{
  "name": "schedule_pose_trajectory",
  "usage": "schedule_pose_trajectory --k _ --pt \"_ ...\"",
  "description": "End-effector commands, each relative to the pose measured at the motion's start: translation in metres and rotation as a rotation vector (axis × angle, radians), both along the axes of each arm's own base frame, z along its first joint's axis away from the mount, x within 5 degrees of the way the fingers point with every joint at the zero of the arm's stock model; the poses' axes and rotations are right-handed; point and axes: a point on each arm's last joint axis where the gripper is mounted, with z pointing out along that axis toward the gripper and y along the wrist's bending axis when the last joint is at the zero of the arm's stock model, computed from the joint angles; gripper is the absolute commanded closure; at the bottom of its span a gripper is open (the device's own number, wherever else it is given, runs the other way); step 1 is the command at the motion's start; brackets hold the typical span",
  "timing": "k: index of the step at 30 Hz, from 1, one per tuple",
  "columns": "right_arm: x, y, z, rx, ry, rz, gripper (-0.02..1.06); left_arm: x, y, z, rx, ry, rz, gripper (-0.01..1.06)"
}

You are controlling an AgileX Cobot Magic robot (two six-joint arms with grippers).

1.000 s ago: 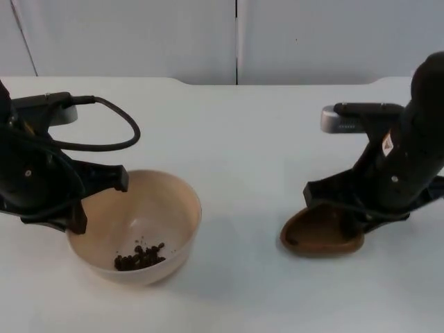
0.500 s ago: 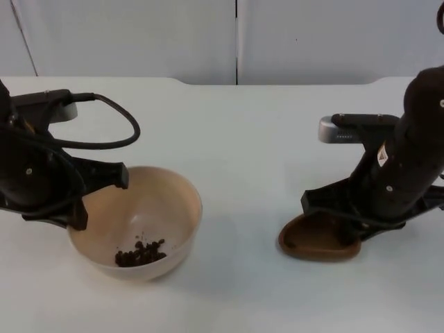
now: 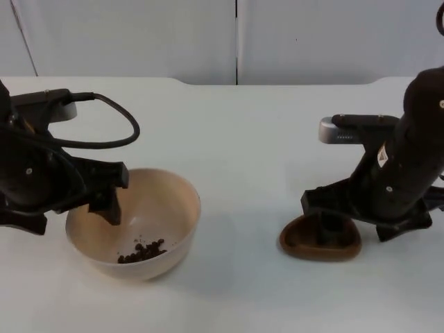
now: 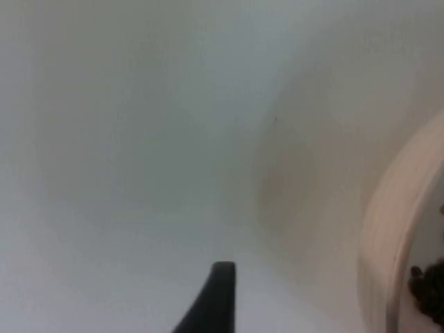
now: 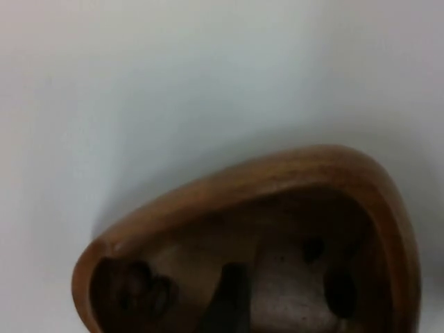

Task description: Pick up the bowl with the left hand and pour the coffee beans from the cup into the bowl with the right hand.

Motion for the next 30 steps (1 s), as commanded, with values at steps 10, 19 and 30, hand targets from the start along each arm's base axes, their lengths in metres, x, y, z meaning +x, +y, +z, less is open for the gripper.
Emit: schedule_pose_trajectory --k 10,19,30 --pt "0.000 -0.003 0.068 0.076 -0.163 0.025 0.28 0.000 0.000 0.014 -0.027 -0.029 0.020 0.04" --pt "-0.018 -0.012 0.143 0.113 -0.336 0.135 0.28 -0.008 0.001 0.069 -0.072 -0.196 0.016 0.04" --pt "-0.059 -0.037 0.224 0.153 -0.533 0.204 0.28 -0.041 0.010 0.152 -0.136 -0.493 0.005 0.04"
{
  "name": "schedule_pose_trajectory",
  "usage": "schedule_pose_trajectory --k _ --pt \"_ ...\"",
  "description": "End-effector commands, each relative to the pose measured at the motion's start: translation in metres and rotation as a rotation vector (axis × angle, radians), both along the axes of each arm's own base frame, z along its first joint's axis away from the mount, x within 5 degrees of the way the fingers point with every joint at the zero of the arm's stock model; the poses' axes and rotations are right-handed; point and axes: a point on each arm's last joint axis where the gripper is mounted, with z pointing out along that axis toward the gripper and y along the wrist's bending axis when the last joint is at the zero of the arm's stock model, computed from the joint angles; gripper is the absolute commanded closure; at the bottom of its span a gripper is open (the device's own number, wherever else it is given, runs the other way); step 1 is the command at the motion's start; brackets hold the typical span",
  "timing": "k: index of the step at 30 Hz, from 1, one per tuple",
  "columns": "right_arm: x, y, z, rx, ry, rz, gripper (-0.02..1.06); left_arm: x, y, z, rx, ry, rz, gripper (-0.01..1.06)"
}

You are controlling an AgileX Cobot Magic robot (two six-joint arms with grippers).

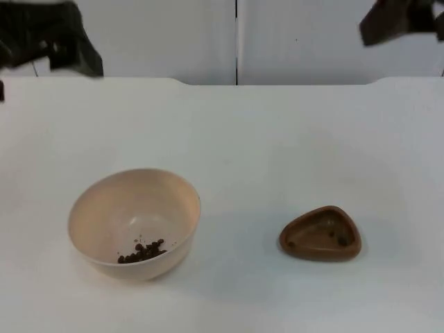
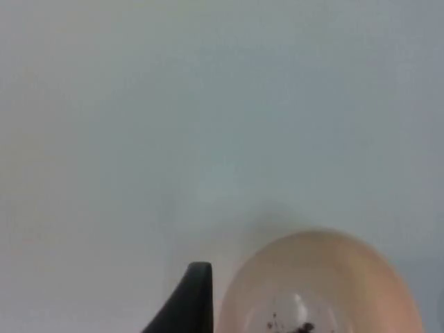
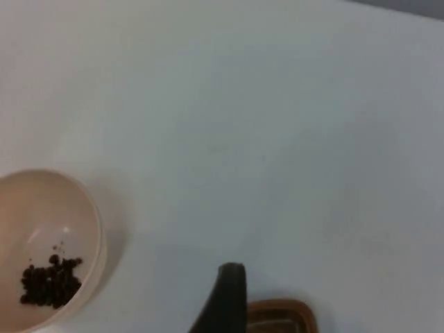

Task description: Pick up the bowl with the left hand and pour the coffee beans from the cup into the bowl with the right hand.

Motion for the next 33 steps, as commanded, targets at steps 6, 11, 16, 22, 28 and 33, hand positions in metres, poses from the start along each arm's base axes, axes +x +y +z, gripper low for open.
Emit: schedule_pose_trajectory --k 6,11,16,22,28,33 --pt "-0.026 -0.016 0.034 -0.001 -0.097 0.039 0.28 -0.027 0.008 0.043 -0.018 -0.168 -0.007 0.04" --pt "-0.045 -0.028 0.051 -0.005 -0.133 0.052 0.28 -0.049 0.013 0.063 -0.024 -0.237 -0.022 0.04" --pt "-0.066 -0.040 0.064 0.009 -0.170 0.054 0.28 -0.072 0.017 0.076 -0.015 -0.276 -0.047 0.04" --pt "-0.094 -0.057 0.068 0.017 -0.231 0.068 0.28 -0.105 0.024 0.092 0.024 -0.350 -0.098 0.04" --pt "-0.122 -0.073 0.068 0.040 -0.284 0.068 0.28 -0.132 0.030 0.104 0.008 -0.414 -0.103 0.04" --pt "-0.146 -0.087 0.064 0.052 -0.331 0.078 0.28 -0.152 0.034 0.104 0.045 -0.413 -0.140 0.04"
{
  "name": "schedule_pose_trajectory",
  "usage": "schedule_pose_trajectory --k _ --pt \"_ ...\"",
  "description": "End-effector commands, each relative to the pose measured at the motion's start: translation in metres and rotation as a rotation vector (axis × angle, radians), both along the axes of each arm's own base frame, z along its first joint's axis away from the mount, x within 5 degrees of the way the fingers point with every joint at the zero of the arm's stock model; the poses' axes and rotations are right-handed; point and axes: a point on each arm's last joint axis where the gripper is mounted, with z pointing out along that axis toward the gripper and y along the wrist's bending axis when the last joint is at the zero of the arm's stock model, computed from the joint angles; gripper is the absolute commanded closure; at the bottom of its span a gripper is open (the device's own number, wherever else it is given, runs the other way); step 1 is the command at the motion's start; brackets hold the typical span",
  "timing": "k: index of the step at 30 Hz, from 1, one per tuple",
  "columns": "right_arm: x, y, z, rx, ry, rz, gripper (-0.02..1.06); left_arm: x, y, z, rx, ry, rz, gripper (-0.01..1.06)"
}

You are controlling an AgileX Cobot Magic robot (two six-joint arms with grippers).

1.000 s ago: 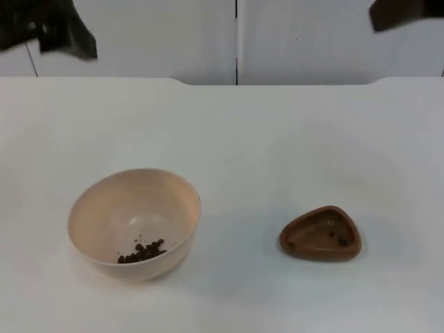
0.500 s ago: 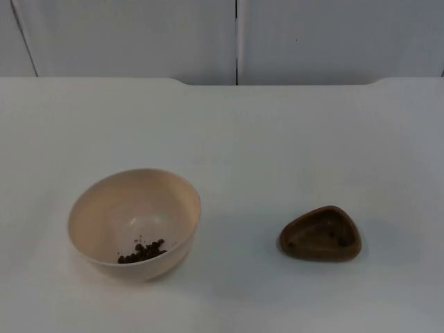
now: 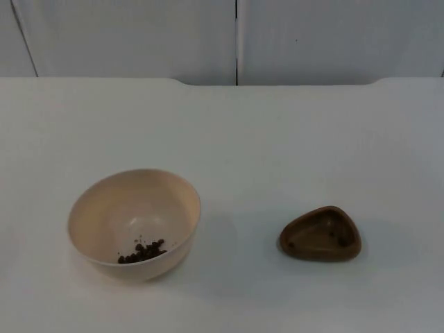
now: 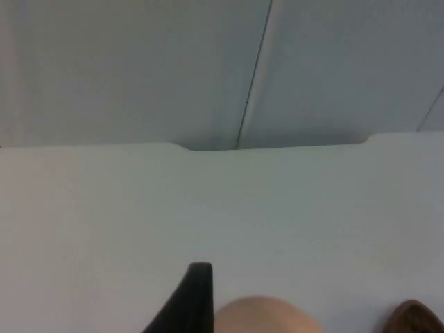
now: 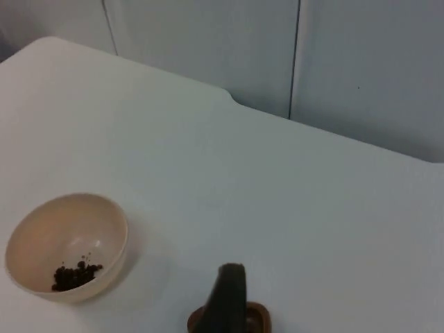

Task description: Pick up the bowl with the left hand and pour the coffee beans from the cup into the bowl with the right hand.

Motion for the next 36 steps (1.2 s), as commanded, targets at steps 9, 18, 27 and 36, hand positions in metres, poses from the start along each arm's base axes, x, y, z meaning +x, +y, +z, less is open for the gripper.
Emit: schedule_pose_trajectory --k 9,18,27,36 --pt "-0.042 -0.024 -0.018 0.013 -0.012 0.009 0.28 -0.033 0.007 -0.005 0.057 -0.065 -0.037 0.04" --pt "-0.076 -0.044 -0.021 0.023 -0.054 0.015 0.28 -0.065 0.013 -0.007 0.088 -0.096 -0.068 0.04" --pt "-0.100 -0.057 -0.023 0.055 -0.094 0.019 0.28 -0.089 0.018 -0.011 0.096 -0.111 -0.084 0.04" --pt "-0.125 -0.070 -0.031 0.038 -0.123 0.049 0.28 -0.119 0.025 -0.015 0.099 -0.203 -0.093 0.04"
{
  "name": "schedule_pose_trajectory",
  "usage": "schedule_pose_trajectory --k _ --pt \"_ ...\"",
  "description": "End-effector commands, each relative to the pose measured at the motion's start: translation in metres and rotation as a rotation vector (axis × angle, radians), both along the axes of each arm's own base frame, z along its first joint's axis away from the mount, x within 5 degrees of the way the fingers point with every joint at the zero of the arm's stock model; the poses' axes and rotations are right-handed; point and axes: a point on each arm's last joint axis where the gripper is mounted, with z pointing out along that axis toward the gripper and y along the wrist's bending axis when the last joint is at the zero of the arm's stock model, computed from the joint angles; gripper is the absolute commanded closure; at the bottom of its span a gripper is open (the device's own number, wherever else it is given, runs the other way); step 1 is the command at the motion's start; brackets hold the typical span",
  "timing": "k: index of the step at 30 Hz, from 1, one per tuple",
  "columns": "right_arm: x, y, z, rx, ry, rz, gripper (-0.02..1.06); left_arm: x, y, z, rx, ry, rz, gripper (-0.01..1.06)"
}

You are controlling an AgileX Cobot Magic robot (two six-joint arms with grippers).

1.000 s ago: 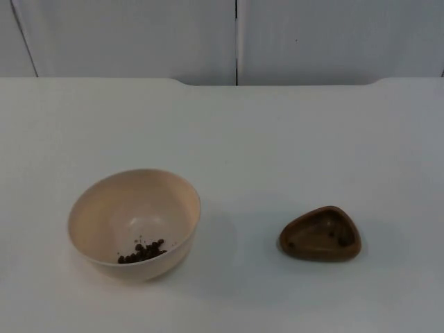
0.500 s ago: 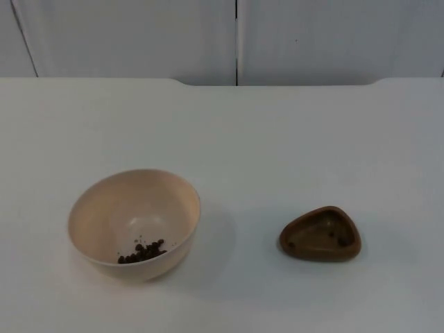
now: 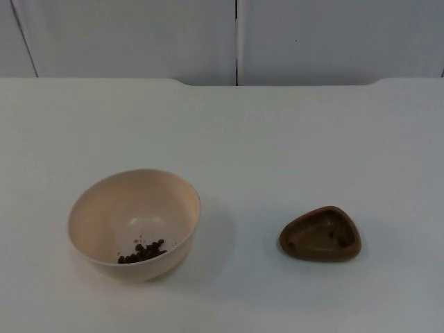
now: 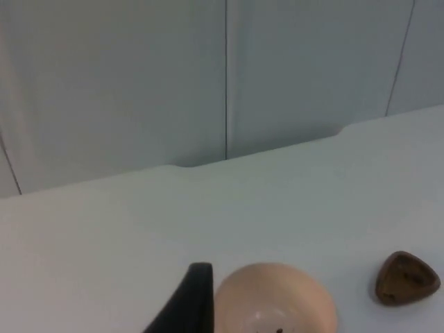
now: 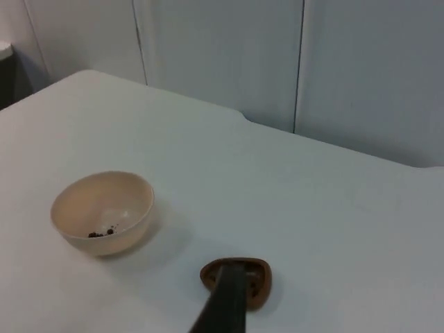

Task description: Pick up the bowl with the left hand and pour the coffee beans from the cup into the bowl with the right hand.

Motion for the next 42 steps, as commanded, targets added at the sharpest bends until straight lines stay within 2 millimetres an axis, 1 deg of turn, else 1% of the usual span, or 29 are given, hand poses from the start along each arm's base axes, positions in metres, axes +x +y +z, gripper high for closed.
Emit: schedule_pose_trajectory --k 1,3,5,6,8,9,11,12,16,17,20,22,24,31,33,34,42 --pt "-0.007 -0.003 -0.004 -0.021 -0.011 0.009 0.28 -0.008 0.001 -0.002 0.004 -0.029 -0.005 0.04" --pt "-0.012 -0.006 -0.006 -0.026 -0.023 0.012 0.28 -0.013 0.003 -0.005 0.006 -0.047 -0.005 0.04" --pt "-0.021 -0.012 -0.009 -0.016 -0.048 0.013 0.28 -0.017 0.004 -0.015 0.007 -0.048 -0.006 0.04" --pt "-0.021 -0.012 -0.009 -0.016 -0.048 0.013 0.28 -0.017 0.004 -0.015 0.007 -0.048 -0.006 0.04" --pt "-0.026 -0.015 -0.012 -0.017 -0.048 0.013 0.28 -0.016 0.003 -0.027 0.015 -0.028 -0.006 0.04" --pt "-0.026 -0.015 -0.013 -0.023 -0.040 0.014 0.28 -0.012 0.002 -0.033 0.016 -0.003 -0.006 0.04" --pt "-0.026 -0.013 -0.018 -0.035 -0.001 0.028 0.28 -0.006 0.001 -0.045 0.031 0.039 -0.004 0.04" --pt "-0.026 -0.013 -0.018 -0.035 -0.001 0.028 0.28 -0.006 0.001 -0.045 0.031 0.039 -0.004 0.04" --pt "-0.015 -0.004 -0.038 -0.062 0.067 0.051 0.28 0.001 0.000 -0.059 0.047 0.105 -0.002 0.04" --pt "-0.015 -0.004 -0.038 -0.062 0.067 0.051 0.28 0.001 0.000 -0.059 0.047 0.105 -0.002 0.04" --pt "-0.007 0.001 -0.055 -0.085 0.117 0.054 0.28 0.005 -0.001 -0.070 0.050 0.148 -0.001 0.04" --pt "-0.001 0.004 -0.067 -0.103 0.155 0.053 0.28 0.005 -0.001 -0.070 0.048 0.149 0.000 0.04" --pt "0.000 0.005 -0.070 -0.100 0.161 0.051 0.28 0.005 -0.001 -0.070 0.048 0.149 0.000 0.04" --pt "0.001 0.004 -0.068 -0.105 0.150 0.038 0.28 0.005 0.000 -0.071 0.053 0.166 0.015 0.04" --pt "0.001 0.004 -0.068 -0.105 0.150 0.038 0.28 0.005 0.002 -0.074 0.070 0.188 0.035 0.04" --pt "0.001 0.004 -0.068 -0.105 0.150 0.038 0.28 0.007 0.005 -0.082 0.085 0.233 0.069 0.04" --pt "0.001 0.003 -0.068 -0.098 0.155 0.016 0.28 0.008 0.006 -0.082 0.063 0.240 0.092 0.04"
